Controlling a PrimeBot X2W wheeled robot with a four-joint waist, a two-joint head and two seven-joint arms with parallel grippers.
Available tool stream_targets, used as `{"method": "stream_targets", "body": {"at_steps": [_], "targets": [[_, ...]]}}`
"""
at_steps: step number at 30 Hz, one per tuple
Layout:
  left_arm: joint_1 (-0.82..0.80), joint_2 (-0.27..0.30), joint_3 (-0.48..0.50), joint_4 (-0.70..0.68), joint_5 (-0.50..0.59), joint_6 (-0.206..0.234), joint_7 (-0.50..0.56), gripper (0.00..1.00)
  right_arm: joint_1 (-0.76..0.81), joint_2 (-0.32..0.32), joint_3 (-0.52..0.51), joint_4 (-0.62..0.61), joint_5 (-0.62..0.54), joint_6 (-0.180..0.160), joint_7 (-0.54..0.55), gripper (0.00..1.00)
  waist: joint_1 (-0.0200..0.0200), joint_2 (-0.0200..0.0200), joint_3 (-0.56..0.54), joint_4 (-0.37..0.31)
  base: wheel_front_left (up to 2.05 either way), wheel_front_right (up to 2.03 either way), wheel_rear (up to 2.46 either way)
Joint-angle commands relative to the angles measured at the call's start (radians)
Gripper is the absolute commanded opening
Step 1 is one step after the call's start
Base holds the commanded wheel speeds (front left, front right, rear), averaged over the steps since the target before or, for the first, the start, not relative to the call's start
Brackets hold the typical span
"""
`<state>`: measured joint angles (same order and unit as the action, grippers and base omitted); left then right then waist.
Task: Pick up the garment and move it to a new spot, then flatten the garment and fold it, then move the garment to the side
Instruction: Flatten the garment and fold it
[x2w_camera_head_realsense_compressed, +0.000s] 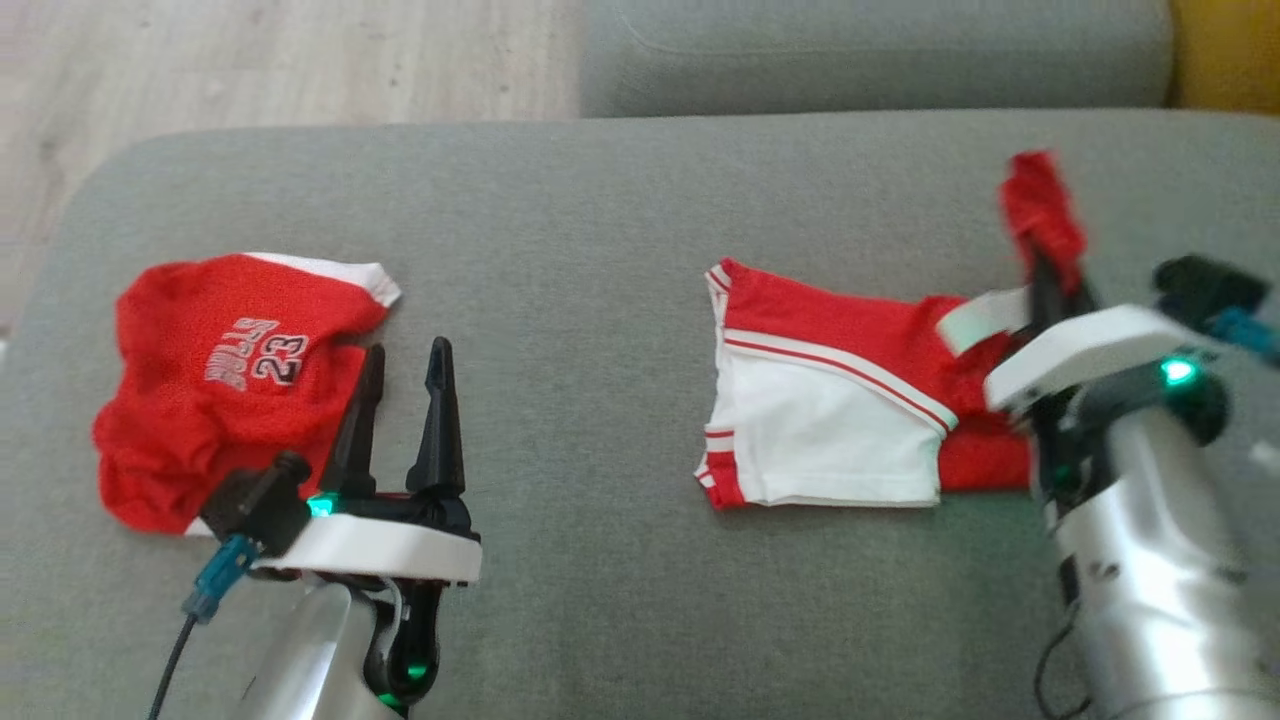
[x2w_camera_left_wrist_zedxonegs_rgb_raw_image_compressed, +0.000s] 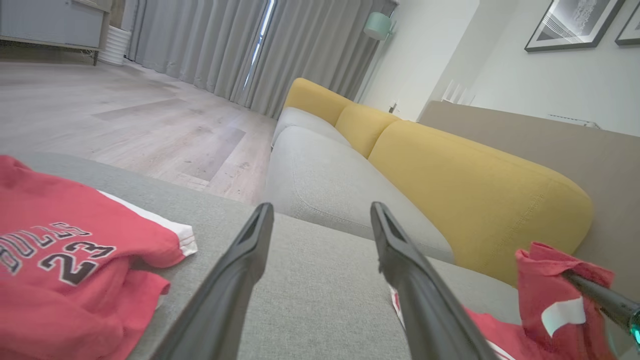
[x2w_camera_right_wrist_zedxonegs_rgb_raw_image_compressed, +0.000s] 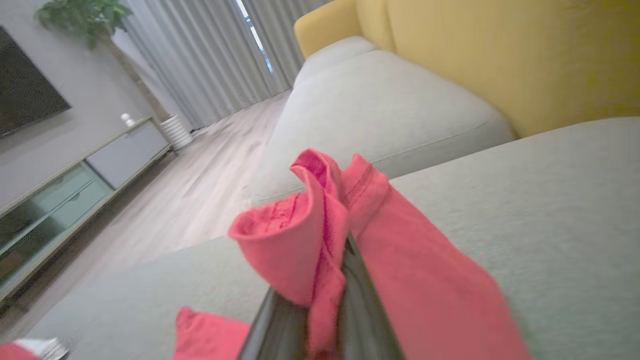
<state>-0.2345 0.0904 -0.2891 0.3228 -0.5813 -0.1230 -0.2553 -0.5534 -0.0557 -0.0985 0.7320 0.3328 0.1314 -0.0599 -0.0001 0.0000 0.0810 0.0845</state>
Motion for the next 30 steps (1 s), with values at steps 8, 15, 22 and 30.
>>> {"method": "stream_targets", "body": {"at_steps": [8, 15, 22, 30], "targets": [[-0.002, 0.023, 0.024, -0.037, -0.012, 0.01, 0.004, 1.0, 0.055, 0.005, 0.251, -0.032, 0.161, -0.001, -0.028, 0.0, 0.0001, 0.0, -0.04, 0.068, 0.0, 0.0, 0.0], [0.004, 0.028, 0.015, -0.051, -0.015, 0.014, 0.014, 1.0, 0.057, 0.005, 0.404, 0.042, 0.268, -0.001, -0.078, 0.0, 0.0001, 0.0, -0.033, 0.106, 0.0, 0.0, 0.0], [0.012, 0.033, 0.011, -0.052, -0.018, 0.018, 0.016, 1.0, 0.045, 0.005, 0.522, 0.138, 0.334, -0.001, -0.113, 0.0, 0.0001, 0.0, -0.031, 0.126, 0.0, 0.0, 0.0], [0.015, 0.034, 0.008, -0.051, -0.024, 0.024, 0.015, 1.0, 0.049, 0.005, 0.684, 0.145, 0.425, -0.001, -0.097, 1.0, 0.0001, 0.0, -0.029, 0.122, 0.0, 0.0, 0.0]]}}
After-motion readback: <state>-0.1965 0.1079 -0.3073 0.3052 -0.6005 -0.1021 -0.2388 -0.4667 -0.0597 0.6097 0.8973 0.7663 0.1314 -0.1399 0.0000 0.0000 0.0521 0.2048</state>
